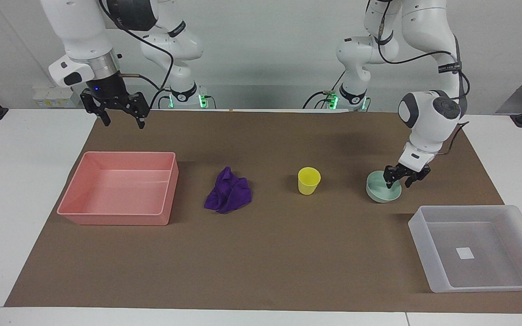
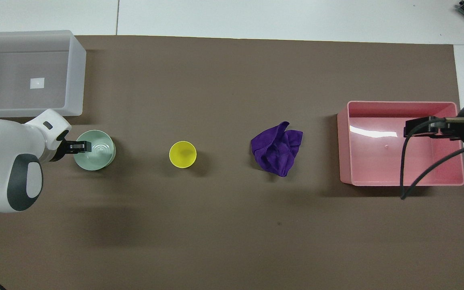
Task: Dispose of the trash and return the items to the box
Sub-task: 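Lift the bowl into the clear box while the right gripper reaches the cloth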
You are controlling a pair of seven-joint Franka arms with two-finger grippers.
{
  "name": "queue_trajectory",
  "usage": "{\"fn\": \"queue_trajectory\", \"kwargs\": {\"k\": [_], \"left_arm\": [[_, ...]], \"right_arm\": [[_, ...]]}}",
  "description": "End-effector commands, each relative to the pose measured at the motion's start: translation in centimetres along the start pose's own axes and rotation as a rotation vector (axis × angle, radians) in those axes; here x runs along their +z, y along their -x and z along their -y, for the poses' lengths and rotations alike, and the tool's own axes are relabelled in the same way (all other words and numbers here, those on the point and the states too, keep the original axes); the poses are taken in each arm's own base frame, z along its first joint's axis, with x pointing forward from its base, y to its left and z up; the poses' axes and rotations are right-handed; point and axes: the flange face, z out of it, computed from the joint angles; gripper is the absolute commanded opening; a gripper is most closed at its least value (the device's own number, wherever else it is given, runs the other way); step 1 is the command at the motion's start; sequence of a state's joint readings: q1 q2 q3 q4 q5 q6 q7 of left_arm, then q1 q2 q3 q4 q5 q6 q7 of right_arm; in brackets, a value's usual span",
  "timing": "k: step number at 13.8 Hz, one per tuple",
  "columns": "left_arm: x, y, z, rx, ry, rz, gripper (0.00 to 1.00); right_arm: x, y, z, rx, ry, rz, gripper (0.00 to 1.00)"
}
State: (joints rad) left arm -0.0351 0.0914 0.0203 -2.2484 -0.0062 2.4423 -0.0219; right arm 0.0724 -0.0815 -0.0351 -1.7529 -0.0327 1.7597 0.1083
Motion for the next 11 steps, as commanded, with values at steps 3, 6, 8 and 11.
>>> {"fn": "queue_trajectory", "kwargs": {"k": [3, 6, 8, 11], "left_arm": [[-0.2, 0.2, -0.2, -0.02, -0.003, -0.014, 0.0], [-3.8, -0.5, 0.1, -0.017, -0.003, -0.01, 0.0], [-8.0, -1.3, 0.3, -0.012, -0.003, 0.004, 0.0], [-12.4, -3.2, 1.4, 0.01, -0.005, 0.003, 0.0]], "right_arm": [[4.2, -1.1, 7.8, 0.001, -0.032, -0.042, 1.0], [8.9, -2.4, 14.3, -0.011, -0.052, -0.069, 1.0], [12.4, -3.0, 17.8, -0.016, -0.066, -0.089, 1.0], [17.5, -2.8, 21.7, -0.052, -0.069, -0.08, 1.0]]}}
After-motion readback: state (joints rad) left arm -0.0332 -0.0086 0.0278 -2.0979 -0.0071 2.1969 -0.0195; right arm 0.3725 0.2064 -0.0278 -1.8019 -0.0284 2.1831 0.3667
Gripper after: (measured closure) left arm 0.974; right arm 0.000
